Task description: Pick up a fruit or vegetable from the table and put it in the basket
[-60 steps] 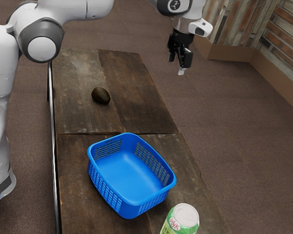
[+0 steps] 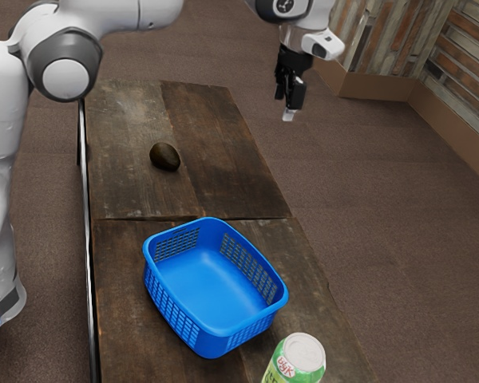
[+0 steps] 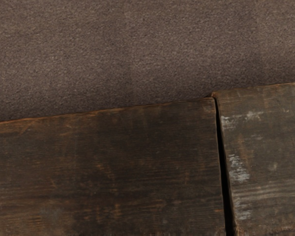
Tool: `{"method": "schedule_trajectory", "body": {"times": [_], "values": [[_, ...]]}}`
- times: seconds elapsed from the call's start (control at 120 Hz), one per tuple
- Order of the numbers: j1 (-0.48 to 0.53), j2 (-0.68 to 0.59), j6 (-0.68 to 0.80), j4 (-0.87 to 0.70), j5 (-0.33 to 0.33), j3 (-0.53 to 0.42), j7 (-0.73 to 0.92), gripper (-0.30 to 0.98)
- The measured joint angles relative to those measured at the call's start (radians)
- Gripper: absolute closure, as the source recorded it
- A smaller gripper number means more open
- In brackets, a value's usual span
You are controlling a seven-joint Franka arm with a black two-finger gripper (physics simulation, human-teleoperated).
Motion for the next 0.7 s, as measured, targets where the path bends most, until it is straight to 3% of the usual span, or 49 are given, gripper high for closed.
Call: {"method": "schedule_trajectory", "body": {"times": [0.242, 0.508, 0.7], "values": [[-0.010, -0.028, -0.074, -0.004, 0.121, -0.079, 0.331, 0.00], [-0.008, -0.006, -0.081, -0.026, 0.115, -0.118, 0.561, 0.00], [0.000, -0.061, 0.069, -0.313, 0.098, -0.092, 0.673, 0.00]]}}
